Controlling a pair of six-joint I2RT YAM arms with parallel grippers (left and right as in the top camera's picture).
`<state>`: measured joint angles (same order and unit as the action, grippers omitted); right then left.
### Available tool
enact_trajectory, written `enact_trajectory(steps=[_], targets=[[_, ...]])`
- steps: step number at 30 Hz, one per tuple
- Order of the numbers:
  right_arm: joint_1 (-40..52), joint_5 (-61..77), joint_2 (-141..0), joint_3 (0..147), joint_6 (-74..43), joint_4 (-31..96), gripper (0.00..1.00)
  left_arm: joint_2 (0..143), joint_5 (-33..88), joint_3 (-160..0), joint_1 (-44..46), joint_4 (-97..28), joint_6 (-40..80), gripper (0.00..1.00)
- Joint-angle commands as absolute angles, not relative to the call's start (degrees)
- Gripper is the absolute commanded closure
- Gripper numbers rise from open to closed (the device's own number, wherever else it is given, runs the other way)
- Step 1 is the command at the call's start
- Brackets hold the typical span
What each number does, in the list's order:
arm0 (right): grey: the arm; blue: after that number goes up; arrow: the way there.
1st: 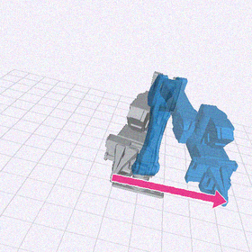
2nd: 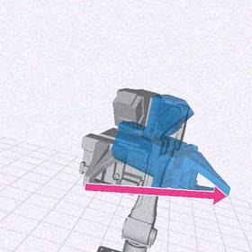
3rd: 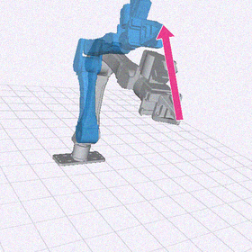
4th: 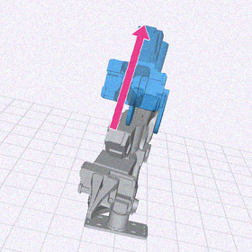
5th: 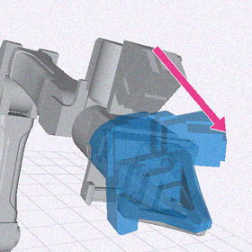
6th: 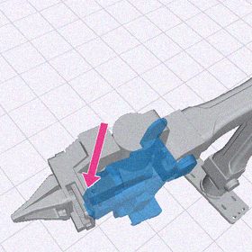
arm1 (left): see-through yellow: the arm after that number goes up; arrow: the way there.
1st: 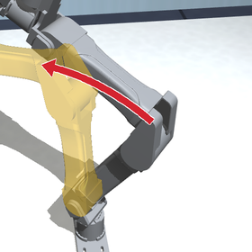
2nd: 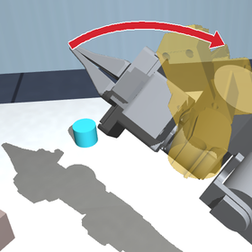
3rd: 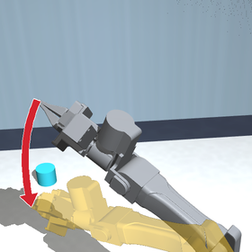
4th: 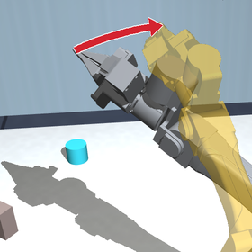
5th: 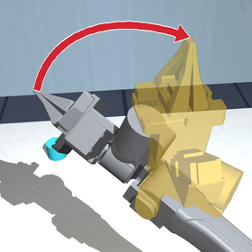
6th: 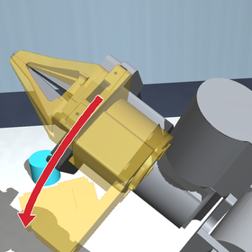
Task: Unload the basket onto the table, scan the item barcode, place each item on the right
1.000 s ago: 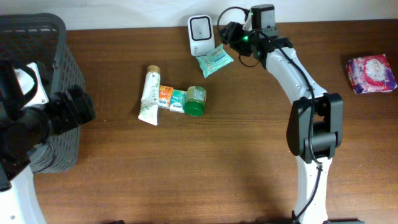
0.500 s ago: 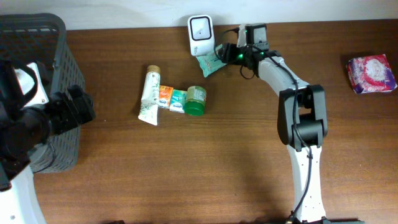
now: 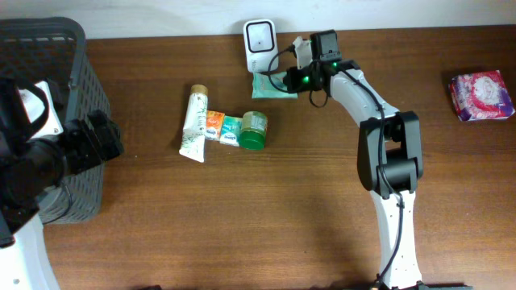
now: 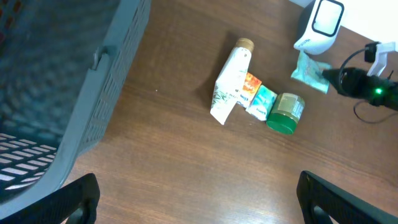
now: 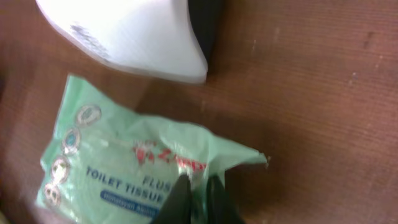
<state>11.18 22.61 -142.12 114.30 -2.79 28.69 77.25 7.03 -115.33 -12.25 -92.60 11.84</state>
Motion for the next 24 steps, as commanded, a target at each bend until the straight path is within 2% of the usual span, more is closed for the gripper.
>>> enact_trajectory(steps=[1, 6, 7, 8, 9, 10, 11, 13, 15, 18, 21, 24], targets=[[11.1, 20.9, -141.5, 112.5, -1.9, 41.3, 0.96, 77.2, 7.0, -115.2, -12.5, -92.7, 12.4, 0.01], [11.2, 15.4, -132.5, 112.5, -1.9, 67.4, 0.96, 77.2, 7.0, -115.2, -12.5, -92.7, 12.4, 0.01], [11.2, 14.2, -130.7, 112.5, -1.8, 70.9, 0.89, 77.2, 7.0, -115.2, -12.5, -92.7, 12.4, 0.01], [11.2, 14.1, -129.0, 112.5, 1.1, 71.5, 0.79, 77.2, 7.0, -115.2, -12.5, -92.7, 12.4, 0.01], [11.3, 14.0, -127.8, 112.6, 5.3, 70.9, 0.62, 77.2, 7.0, -115.2, -12.5, -92.7, 12.4, 0.01], [11.3, 13.9, -127.3, 112.6, 8.3, 70.5, 0.25, 77.2, 7.0, -115.2, -12.5, -92.7, 12.4, 0.01], [11.3, 11.9, -127.3, 112.6, 10.4, 69.8, 0.01, 77.2, 7.0, -115.2, -12.5, -92.7, 12.4, 0.01], [11.5, 10.3, -127.4, 112.6, 10.7, 68.4, 0.01, 77.2, 7.0, -115.2, -12.5, -92.7, 12.4, 0.01], [14.0, 9.0, -127.7, 112.6, 18.3, 66.3, 0.0, 77.2, 7.0, -115.2, -12.5, -92.7, 12.4, 0.01], [19.1, 1.0, -128.0, 110.3, 22.5, 64.6, 0.01, 77.2, 7.0, -115.2, -12.5, -92.7, 12.4, 0.01], [23.2, -6.4, -128.0, 105.7, 22.0, 57.8, 0.11, 77.2, 7.0, -115.2, -12.5, -92.7, 12.4, 0.01], [23.5, -11.2, -128.0, 101.1, 22.0, 53.6, 0.12, 77.2, 7.0, -115.2, -12.5, -92.7, 12.4, 0.01]])
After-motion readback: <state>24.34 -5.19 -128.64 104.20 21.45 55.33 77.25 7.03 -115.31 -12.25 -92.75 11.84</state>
